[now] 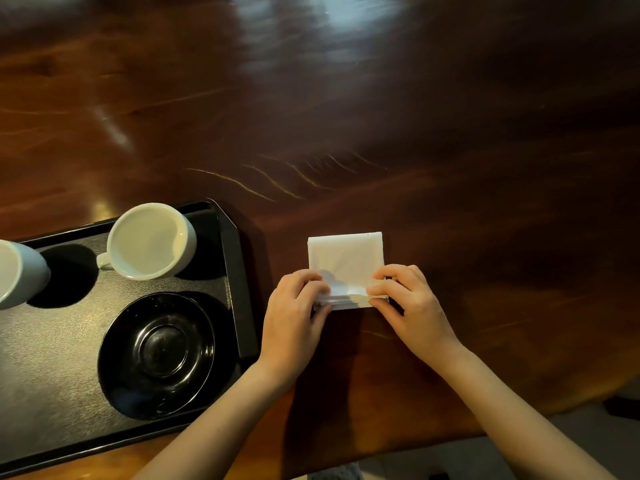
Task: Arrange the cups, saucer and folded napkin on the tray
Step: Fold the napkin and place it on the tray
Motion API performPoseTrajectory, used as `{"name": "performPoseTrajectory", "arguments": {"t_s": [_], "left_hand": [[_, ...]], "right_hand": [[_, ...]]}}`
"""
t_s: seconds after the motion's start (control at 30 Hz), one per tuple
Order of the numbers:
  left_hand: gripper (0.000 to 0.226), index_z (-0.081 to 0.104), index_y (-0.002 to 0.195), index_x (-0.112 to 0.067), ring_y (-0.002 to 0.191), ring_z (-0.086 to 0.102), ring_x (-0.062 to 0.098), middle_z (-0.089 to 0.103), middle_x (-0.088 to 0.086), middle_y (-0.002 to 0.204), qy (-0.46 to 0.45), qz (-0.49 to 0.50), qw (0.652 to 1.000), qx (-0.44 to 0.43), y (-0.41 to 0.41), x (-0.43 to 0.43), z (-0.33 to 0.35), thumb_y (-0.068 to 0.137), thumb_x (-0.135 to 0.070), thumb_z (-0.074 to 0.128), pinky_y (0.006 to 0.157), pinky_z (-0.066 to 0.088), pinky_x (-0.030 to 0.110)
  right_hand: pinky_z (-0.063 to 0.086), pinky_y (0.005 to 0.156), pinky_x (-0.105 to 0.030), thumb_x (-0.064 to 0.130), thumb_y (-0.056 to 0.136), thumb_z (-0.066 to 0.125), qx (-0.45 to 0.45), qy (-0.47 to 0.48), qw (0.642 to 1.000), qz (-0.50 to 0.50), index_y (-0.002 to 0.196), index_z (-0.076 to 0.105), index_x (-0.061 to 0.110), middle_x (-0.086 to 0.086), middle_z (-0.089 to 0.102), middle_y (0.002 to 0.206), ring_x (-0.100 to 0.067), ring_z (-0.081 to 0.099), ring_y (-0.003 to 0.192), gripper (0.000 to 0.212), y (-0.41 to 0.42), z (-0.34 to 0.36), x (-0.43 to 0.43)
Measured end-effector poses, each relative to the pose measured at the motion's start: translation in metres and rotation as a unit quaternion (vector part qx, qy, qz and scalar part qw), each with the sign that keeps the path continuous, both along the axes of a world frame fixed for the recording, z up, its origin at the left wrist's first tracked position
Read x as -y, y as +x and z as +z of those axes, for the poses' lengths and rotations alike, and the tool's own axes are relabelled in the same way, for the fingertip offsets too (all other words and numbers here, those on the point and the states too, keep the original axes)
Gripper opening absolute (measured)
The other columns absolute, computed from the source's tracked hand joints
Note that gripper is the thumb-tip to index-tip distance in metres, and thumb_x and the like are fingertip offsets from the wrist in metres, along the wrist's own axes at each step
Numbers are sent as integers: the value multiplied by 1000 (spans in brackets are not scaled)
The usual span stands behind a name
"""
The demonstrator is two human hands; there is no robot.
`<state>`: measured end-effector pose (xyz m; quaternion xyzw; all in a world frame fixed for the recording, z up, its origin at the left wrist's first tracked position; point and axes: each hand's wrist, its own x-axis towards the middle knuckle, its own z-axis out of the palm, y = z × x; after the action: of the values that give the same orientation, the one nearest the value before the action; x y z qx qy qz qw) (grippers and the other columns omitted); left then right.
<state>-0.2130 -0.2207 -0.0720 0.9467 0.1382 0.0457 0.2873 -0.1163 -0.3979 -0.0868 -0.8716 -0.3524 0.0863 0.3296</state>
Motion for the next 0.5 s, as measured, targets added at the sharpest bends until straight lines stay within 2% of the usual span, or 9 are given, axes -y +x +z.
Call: {"name": "performPoseTrajectory", "arguments": {"t_s": [0.07, 0.17, 0.5], "left_hand": [[24, 64, 94, -12, 105, 53, 16, 61, 3, 109, -12, 14, 1000, -3, 0, 3, -2, 73, -13, 76, 86, 50, 29], [24, 63, 92, -12, 104, 51, 16, 59, 3, 108, -20, 28, 999, -4, 1, 5, -3, 72, -9, 76, 84, 49, 27], [24, 61, 93, -13, 100, 46, 15, 56, 2, 105, -7, 29, 1000, 7, -2, 6, -5, 73, -9, 73, 80, 48, 28]], "right_hand": [[44, 83, -8, 7, 78, 71, -52, 20, 998, -7, 85, 66, 13, 1, 56, 104, -9, 52, 97, 10, 3, 2, -1], [44, 84, -9, 6, 79, 69, -95, 38, 995, 7, 79, 64, 13, 7, 52, 102, -6, 53, 96, 9, 9, 4, -1], [44, 86, -10, 4, 79, 69, -90, 36, 993, 71, 79, 64, 12, 9, 51, 103, -5, 53, 99, 10, 17, 1, 9]]}}
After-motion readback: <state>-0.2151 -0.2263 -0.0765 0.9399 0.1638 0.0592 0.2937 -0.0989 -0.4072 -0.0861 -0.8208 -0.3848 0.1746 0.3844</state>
